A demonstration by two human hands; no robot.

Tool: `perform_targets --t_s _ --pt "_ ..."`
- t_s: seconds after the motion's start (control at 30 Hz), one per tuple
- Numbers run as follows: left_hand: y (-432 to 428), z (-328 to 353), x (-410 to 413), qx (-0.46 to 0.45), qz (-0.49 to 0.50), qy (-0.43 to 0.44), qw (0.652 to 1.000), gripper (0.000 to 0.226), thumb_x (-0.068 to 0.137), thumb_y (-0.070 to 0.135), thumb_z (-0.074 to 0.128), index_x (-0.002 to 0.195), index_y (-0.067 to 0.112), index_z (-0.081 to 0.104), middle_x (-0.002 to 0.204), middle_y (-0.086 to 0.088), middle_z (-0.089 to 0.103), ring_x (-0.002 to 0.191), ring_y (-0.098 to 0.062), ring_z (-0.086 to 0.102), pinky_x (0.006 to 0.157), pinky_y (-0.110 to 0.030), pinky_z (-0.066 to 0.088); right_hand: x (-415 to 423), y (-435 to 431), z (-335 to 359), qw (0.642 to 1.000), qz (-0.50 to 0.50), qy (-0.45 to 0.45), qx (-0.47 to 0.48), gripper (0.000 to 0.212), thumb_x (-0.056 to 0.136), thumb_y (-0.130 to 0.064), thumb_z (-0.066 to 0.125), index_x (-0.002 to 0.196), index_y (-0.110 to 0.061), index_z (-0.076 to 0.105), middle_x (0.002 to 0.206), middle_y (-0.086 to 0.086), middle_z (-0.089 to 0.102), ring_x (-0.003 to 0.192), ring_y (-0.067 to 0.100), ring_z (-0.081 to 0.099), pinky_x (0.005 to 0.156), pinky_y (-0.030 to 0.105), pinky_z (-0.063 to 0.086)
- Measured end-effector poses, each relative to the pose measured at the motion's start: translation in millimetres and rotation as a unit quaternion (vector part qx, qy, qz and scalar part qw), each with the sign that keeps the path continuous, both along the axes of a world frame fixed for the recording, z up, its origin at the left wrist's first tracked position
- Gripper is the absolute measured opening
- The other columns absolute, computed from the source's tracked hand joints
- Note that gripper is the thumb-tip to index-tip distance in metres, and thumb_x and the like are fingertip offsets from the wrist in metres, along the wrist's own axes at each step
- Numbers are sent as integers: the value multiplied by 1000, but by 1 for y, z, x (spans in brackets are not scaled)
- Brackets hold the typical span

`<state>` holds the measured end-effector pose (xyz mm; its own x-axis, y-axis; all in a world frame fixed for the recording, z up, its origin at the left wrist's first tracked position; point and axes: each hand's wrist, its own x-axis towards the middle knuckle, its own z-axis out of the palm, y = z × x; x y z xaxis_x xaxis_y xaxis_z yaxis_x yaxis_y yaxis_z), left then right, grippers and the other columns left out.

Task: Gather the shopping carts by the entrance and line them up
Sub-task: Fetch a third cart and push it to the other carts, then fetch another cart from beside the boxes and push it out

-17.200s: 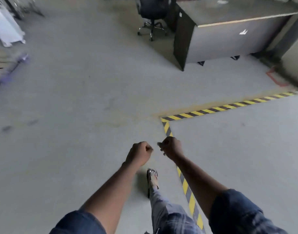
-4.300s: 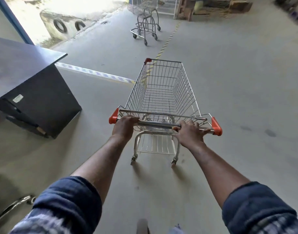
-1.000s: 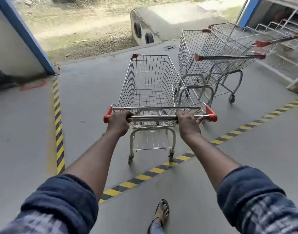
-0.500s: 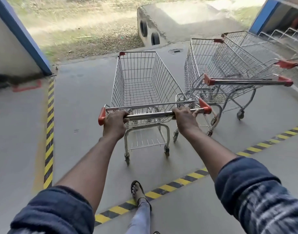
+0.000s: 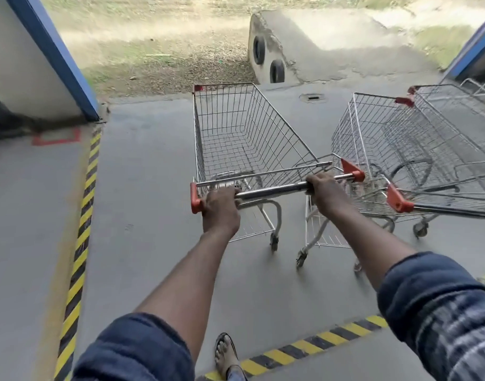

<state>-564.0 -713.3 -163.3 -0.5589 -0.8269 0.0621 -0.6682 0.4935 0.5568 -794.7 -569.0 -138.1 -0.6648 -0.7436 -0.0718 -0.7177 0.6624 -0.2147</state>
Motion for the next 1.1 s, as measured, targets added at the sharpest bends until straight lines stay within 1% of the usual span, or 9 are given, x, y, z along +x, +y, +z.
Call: perform_targets --t_s 0.2,0.3,0.37,0.47,0.57,0.67,0.8,0.93,1.1 --pt "-20 -3 -33 -10 6 -15 1000 45 89 4 55 123 34 60 113 6 63 113 -22 49 99 -32 25 -26 -32 3 1000 -9 5 -17 20 100 -14 55 118 -19 61 124 7 54 117 32 52 101 60 44" --pt "-21 -1 -41 3 3 -16 1000 44 91 6 53 126 32 59 116 5 63 115 -23 47 93 -28 21 -32 -38 4 1000 -8 17 -17 14 99 -17 55 112 -14 60 122 10 52 114 35 53 95 54 48" --pt "-18 0 -43 3 -6 -20 1000 43 93 9 51 129 31 57 120 4 62 117 -23 46 95 -30 20 -35 -40 1 1000 -14 25 -10 14 98 -22 57 109 -15 57 122 10 50 117 35 50 98 59 45" --pt "-17 4 -40 12 -27 -36 999 39 98 19 52 134 31 54 129 4 59 122 -23 45 102 -34 20 -39 -43 -5 997 -4 49 56 32 92 -32 62 119 -17 52 131 12 51 130 34 40 105 65 37" --pt "-14 9 -33 8 -56 -85 995 48 97 30 57 143 29 45 140 2 50 132 -23 40 111 -38 19 -34 -42 -10 994 3 67 87 47 90 -35 61 130 -12 47 140 18 46 139 39 31 110 64 33" --pt "-3 9 -25 -31 -49 -130 990 62 95 40 59 150 24 35 152 -3 38 143 -24 30 118 -40 16 -15 -36 -11 994 14 75 76 56 91 -33 60 137 -7 42 145 24 40 142 43 26 114 63 29" --pt "34 11 -7 -47 -10 -154 987 77 93 38 61 156 22 20 164 -7 15 152 -28 7 120 -44 16 20 -18 -15 995 73 62 35 68 92 -30 58 147 -3 29 152 24 27 145 43 17 116 63 24" --pt "76 14 16 32 22 -127 991 76 95 35 60 157 23 18 167 -4 -4 153 -28 2 118 -47 24 55 5 -20 995 100 31 -5 79 92 -26 55 155 -6 13 161 24 10 150 43 4 118 63 17" --pt "129 9 63 144 59 -72 985 76 93 31 64 156 23 22 165 -4 9 149 -25 20 118 -43 28 103 26 -27 989 149 15 -13 73 90 -26 57 152 -9 23 162 24 8 150 42 8 116 62 22"
